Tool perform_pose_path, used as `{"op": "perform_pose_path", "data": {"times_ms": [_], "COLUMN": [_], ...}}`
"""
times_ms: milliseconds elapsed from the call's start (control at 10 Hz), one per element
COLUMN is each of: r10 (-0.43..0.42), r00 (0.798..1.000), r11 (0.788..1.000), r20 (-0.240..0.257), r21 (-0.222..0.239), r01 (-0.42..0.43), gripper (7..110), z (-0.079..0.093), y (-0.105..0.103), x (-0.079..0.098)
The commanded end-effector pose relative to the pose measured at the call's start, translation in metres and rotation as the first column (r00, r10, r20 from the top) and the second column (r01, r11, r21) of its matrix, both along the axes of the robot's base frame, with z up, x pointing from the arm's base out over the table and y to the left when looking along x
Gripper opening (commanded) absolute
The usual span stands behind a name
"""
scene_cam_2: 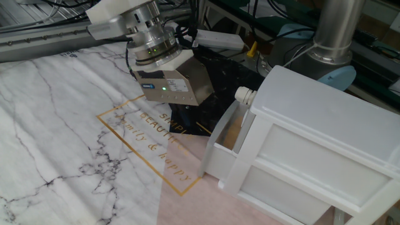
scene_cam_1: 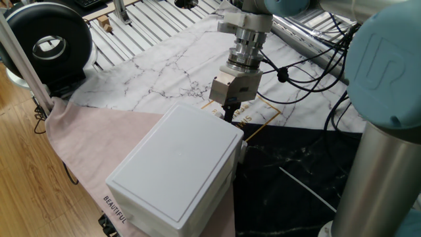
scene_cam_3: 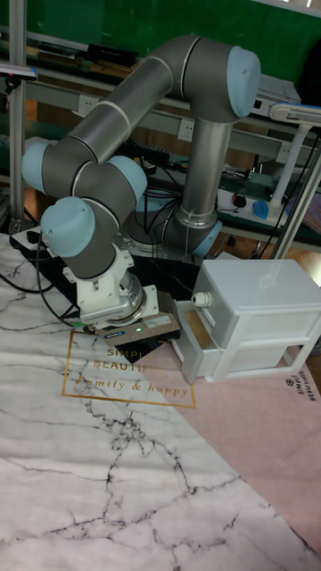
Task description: Put things in the drawer
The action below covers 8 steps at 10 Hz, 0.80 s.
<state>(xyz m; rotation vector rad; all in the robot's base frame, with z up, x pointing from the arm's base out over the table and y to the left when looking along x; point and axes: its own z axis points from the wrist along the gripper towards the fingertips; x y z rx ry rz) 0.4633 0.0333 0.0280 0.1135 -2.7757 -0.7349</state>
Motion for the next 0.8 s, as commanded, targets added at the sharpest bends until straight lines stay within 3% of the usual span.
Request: {"op": "perform_pose_path", "data": {"times_ms": [0, 200, 700], "r10": [-0.004, -0.010, -0.041], "r00": [1.000, 0.999, 0.997], "r11": [1.000, 0.998, 0.999], "r20": [-0.030, -0.053, -0.063], "r21": [-0.027, -0.065, -0.018], "r01": [0.003, 0.007, 0.040], "gripper": [7, 7, 7], "z": [0.003, 0.007, 0.016], "y": [0.000, -0.002, 0.022], "x": [-0.009, -0.013, -0.011]}}
